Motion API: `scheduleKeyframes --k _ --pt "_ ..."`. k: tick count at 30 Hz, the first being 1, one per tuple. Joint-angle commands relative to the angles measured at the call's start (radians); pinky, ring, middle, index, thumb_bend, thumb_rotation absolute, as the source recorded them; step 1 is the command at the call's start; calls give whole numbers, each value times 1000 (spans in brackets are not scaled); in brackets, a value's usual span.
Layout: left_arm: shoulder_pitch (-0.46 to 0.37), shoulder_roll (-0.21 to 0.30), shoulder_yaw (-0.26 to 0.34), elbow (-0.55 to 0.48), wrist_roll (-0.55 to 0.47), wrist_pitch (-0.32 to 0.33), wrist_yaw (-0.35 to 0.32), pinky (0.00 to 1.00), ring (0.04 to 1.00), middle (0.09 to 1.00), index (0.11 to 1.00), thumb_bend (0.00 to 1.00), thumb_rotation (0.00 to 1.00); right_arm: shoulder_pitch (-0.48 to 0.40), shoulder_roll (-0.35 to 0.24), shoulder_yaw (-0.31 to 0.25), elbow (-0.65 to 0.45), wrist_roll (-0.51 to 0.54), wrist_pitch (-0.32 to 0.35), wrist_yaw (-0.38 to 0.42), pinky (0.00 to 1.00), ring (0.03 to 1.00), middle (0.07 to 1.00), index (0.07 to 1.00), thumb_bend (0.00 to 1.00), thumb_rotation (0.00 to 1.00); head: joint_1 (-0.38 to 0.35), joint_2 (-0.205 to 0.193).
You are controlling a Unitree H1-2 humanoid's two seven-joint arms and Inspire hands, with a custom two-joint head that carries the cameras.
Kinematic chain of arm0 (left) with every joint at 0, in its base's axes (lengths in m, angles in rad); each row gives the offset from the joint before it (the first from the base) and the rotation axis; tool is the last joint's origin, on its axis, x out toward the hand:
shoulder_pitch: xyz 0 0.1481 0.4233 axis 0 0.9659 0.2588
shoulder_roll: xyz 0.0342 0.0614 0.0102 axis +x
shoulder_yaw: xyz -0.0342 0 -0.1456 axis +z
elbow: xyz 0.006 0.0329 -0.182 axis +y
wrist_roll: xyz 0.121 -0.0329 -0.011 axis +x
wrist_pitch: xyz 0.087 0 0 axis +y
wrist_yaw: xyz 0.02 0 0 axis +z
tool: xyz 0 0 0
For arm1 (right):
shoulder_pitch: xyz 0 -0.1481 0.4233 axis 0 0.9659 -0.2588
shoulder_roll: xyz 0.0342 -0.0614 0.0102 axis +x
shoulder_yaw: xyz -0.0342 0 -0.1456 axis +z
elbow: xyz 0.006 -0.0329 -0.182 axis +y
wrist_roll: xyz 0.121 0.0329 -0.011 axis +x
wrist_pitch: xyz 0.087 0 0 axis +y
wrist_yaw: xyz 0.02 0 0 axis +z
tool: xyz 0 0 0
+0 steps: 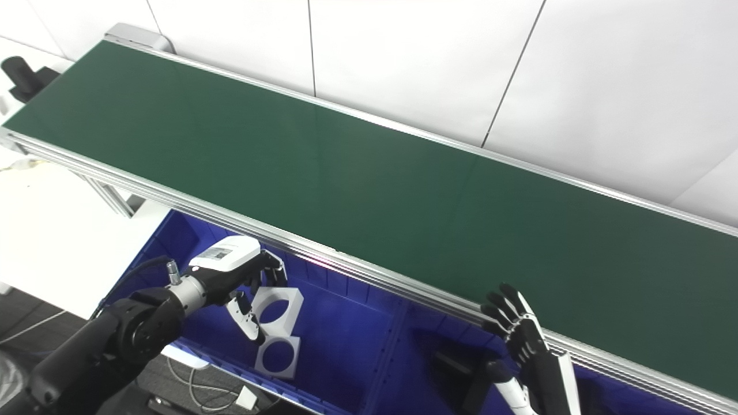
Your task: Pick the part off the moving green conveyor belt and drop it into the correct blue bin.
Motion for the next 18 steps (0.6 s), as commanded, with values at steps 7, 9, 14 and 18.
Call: scheduleKeyframes --k 7,9,14,18 --pt "-4 14 -21 -89 154 48 -11 677 734 781 771 830 0 -1 10 -1 -42 0 2 1 743 819 861 913 818 761 -5 -5" --pt "-2 16 -25 -111 193 60 -34 687 833 917 940 946 16 -1 10 -1 -42 -1 -1 0 743 818 859 912 812 757 -8 -6" --pt "7 16 -16 -138 230 46 -47 801 972 996 998 999 47 -1 9 0 -37 2 -10 4 751 820 860 912 803 753 -16 -11" --pt "16 17 -9 -168 237 43 -62 851 998 1000 1000 1000 70 0 9 0 -38 0 -9 4 751 823 859 912 811 750 -27 -15"
